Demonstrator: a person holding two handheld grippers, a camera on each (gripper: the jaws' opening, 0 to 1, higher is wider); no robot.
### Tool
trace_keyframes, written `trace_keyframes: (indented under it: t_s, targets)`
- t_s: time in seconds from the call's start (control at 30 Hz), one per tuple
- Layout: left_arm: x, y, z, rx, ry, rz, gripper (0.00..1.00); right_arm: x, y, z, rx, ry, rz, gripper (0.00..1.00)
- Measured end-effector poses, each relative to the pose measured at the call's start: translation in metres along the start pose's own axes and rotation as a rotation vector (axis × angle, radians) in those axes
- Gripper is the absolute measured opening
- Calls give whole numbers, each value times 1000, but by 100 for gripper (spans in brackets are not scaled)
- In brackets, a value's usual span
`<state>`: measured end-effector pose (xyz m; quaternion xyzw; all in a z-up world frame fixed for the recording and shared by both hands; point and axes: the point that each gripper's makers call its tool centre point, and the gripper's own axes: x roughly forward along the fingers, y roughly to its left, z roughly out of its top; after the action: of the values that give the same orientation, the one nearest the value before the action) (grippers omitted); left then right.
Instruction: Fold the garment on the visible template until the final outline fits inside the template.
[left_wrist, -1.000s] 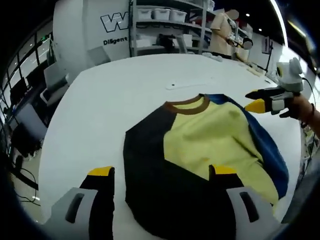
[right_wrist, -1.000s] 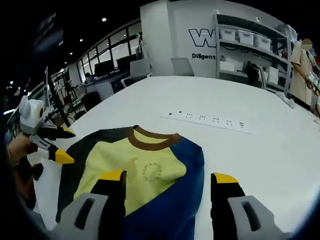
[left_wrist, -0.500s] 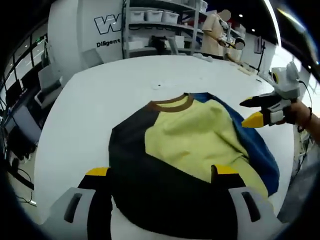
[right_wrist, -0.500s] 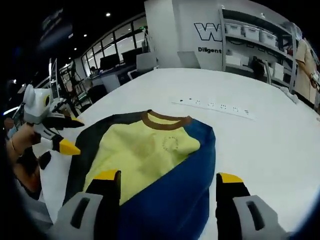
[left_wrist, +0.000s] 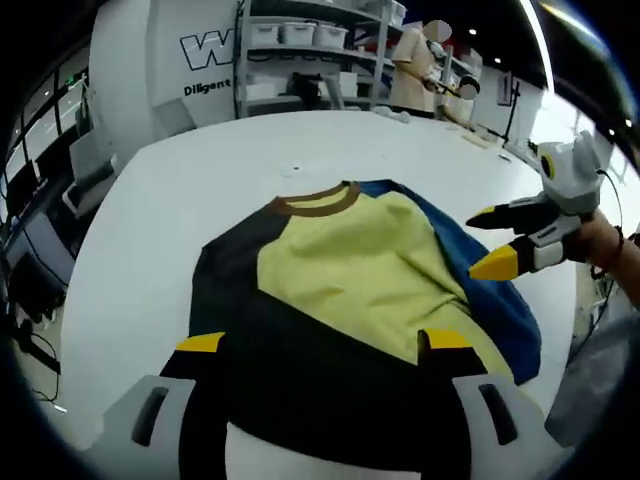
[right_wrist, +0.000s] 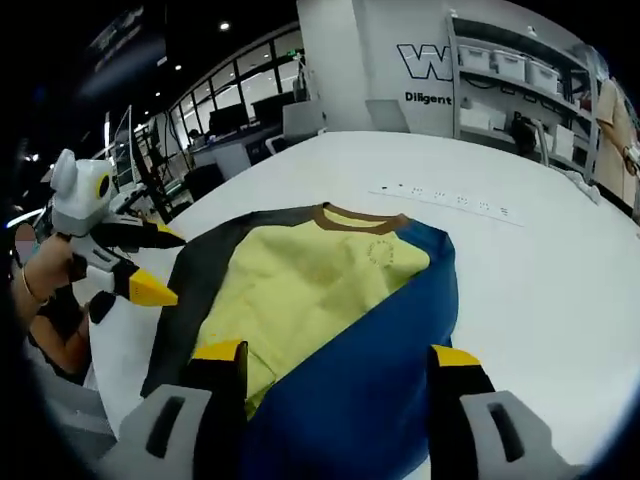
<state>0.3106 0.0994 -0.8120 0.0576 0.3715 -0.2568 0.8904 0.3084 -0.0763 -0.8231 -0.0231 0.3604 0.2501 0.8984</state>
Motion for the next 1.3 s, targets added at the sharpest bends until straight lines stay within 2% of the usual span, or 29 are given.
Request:
trace_keyframes:
  t_s: [0.13, 0.27, 0.3, 0.43, 0.57, 0.67, 0.77, 0.87, 0.93, 0.97, 1.1, 1.2, 1.3]
  targets:
    - [1, -15, -16, -29, 21, -21, 63, 0, 4, -12, 23, 22, 8, 67]
    - [4, -22, -29, 17, 48, -17, 56, -1, 4, -20, 3, 24, -7, 64]
    - [4, -22, -29, 27, 38, -12, 54, -2, 3, -23, -17, 25, -21, 63]
    - [7, -26, -32, 8, 33, -25, 51, -1, 3, -30, -4, 33, -16, 57]
    - [11, -26, -39, 18, 49, -24, 43, 1, 1, -34, -6, 27, -35, 49]
    - [13, -30, -39, -6, 35, -41, 37, 3, 0, -38, 1, 36, -40, 43]
    - [16, -32, -44, -9, 46, -40, 31, 5, -1, -39, -14, 40, -50, 35]
    - [18, -33, -49, -9, 51, -37, 25, 4, 0, -37, -33, 33, -50, 19]
    - [20, -30, -51, -11, 52, -27, 22, 3, 0, -36, -58, 30, -49, 3]
    - [19, -29, -50, -15, 45, -22, 21, 3, 0, -36, -72, 33, -48, 0]
    - [20, -26, -51, -14, 48, -9, 17, 5, 1, -41, -44, 49, -35, 0]
    - [19, -19, -54, 0, 58, 22, 3, 7, 0, -46, -53, 62, -40, 0]
    - [18, -19, -54, -13, 53, 16, 1, 7, 0, -48, -44, 63, -37, 0]
